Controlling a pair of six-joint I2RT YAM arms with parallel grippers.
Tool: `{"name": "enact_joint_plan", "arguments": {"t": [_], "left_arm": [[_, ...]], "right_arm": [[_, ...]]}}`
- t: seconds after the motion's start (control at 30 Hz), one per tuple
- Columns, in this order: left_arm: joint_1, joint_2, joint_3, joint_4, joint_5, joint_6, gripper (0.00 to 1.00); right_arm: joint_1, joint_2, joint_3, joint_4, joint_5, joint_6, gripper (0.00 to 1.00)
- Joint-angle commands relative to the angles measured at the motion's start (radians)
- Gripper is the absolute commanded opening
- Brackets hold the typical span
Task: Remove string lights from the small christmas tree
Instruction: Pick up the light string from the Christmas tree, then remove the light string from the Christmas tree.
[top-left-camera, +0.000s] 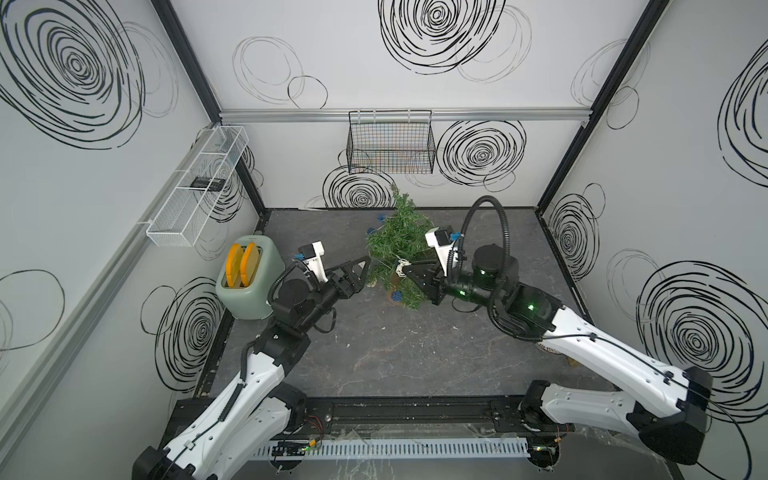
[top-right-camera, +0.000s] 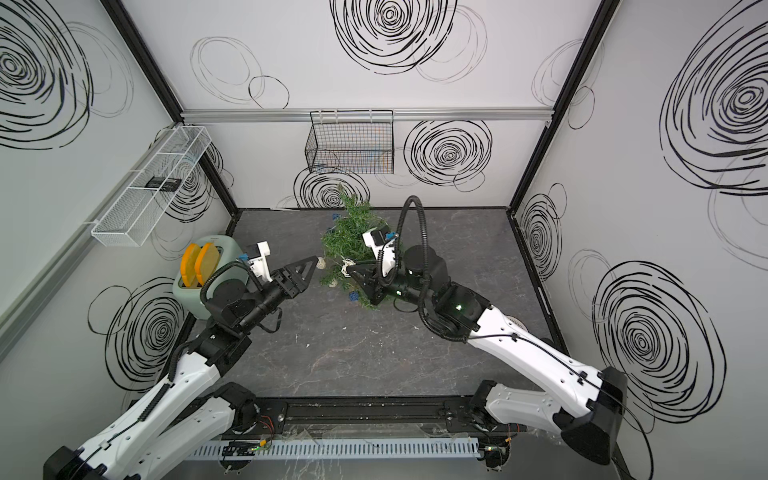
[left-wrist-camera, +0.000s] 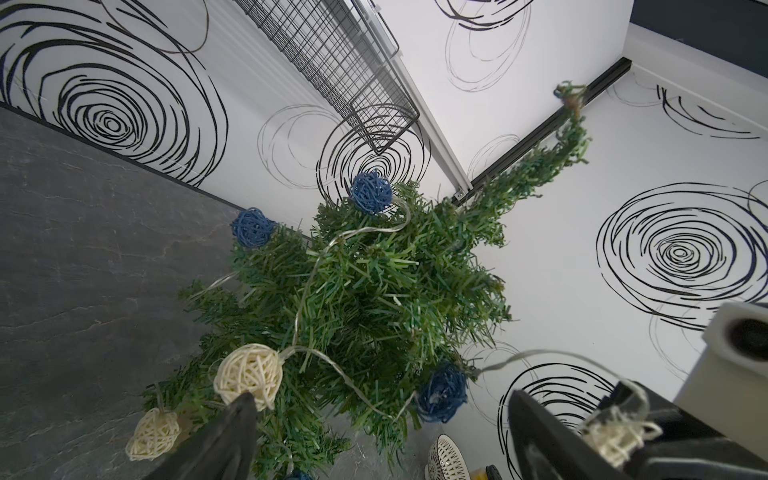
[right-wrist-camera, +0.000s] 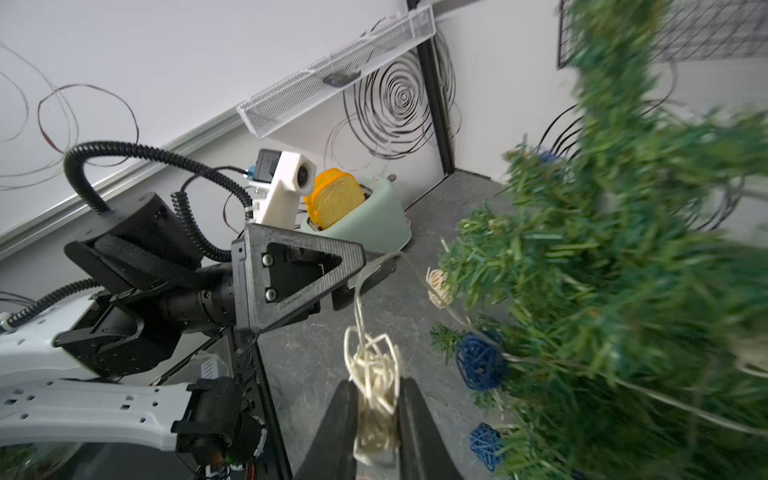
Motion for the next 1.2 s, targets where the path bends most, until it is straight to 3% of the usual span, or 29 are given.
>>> {"name": "enact_joint_plan", "arguments": {"t": [0.0, 0.13, 0.23, 0.37, 0.6, 0.7, 0.83, 1.17], "left_arm": [[0.017, 0.0, 0.041, 0.074, 0.036, -0.023, 0.96], [0.034, -0.004, 0.046, 0.074, 0.046, -0.025, 0.96], [0.054, 0.001, 0.06, 0.074, 0.061, -0.025, 0.96], [0.079, 0.015, 0.09, 0.064, 0.085, -0.018, 0.96], [0.133, 0.055, 0.138, 0.059, 0.122, -0.014, 0.96], [0.161, 0.076, 0.164, 0.06, 0.139, -0.012, 0.96], [0.195, 0.112, 0.195, 0.069, 0.164, -0.014, 0.96], [0.24, 0.265, 0.353, 0.1, 0.233, 0.017, 0.96]], "right_arm": [[0.004, -0.113, -0.016, -0.01, 0.171, -0.057, 0.17], [-0.001, -0.202, -0.053, -0.005, 0.326, -0.071, 0.1], [-0.021, -0.243, -0.073, 0.012, 0.415, -0.075, 0.12], [-0.109, -0.25, -0.07, 0.023, 0.454, -0.078, 0.12], [-0.485, -0.134, 0.003, 0.098, 0.176, 0.009, 0.12], [-0.582, -0.054, 0.068, 0.139, 0.083, 0.048, 0.13], [-0.626, 0.047, 0.164, 0.193, 0.003, 0.082, 0.13], [-0.661, 0.425, 0.597, 0.136, -0.243, 0.071, 0.13]]}}
